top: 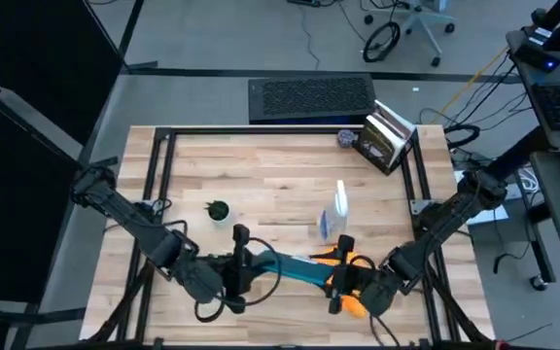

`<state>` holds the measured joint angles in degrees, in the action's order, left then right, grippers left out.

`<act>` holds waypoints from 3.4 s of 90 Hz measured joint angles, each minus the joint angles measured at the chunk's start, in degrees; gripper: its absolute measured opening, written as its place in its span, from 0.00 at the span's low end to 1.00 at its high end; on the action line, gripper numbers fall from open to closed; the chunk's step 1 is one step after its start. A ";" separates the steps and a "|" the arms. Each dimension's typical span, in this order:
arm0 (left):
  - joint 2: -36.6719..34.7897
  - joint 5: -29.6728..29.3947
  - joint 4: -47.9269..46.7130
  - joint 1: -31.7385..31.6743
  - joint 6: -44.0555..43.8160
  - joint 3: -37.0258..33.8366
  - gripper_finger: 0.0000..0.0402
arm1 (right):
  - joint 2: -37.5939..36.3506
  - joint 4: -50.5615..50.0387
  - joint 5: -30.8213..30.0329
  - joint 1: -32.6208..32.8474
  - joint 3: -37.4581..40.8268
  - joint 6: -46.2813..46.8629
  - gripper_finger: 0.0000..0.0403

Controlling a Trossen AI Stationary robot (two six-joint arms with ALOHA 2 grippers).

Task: Apply microfiber cloth
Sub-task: Spray the back of tablet using the spray bottle

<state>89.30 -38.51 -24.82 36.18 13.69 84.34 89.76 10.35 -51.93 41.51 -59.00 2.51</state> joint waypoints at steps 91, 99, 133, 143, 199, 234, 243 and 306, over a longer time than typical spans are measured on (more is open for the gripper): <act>0.17 -3.69 -4.08 5.69 59.54 0.30 0.02 | -12.98 -27.00 15.98 3.87 -0.04 55.13 0.57; 0.17 -3.70 -3.52 6.14 61.28 0.30 0.02 | -17.57 -26.97 15.90 3.28 -0.04 55.15 0.57; 0.17 -3.64 3.06 4.34 70.68 0.30 0.02 | -12.63 -9.80 37.80 -11.04 -0.04 50.32 0.57; 0.15 -3.64 3.54 4.19 70.80 0.30 0.02 | -10.18 -2.87 41.86 -12.70 -0.09 48.38 0.57; 0.15 -3.21 3.47 3.54 72.57 0.26 0.04 | -5.47 9.79 47.18 -13.44 -0.04 40.85 0.15; 0.09 -8.64 3.18 3.69 67.82 0.26 0.30 | -6.60 6.86 45.36 -13.39 -0.04 37.90 0.03; -0.13 -11.39 3.19 4.33 66.52 0.26 0.32 | -8.30 4.56 44.83 -13.39 -0.07 37.30 0.03; -3.76 -19.03 2.07 4.77 13.01 0.26 0.32 | -25.74 -10.85 30.36 -13.88 -0.02 16.99 0.03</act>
<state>85.54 -57.54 -22.75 40.95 26.69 84.60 64.02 -0.50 -21.57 27.63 -59.02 19.50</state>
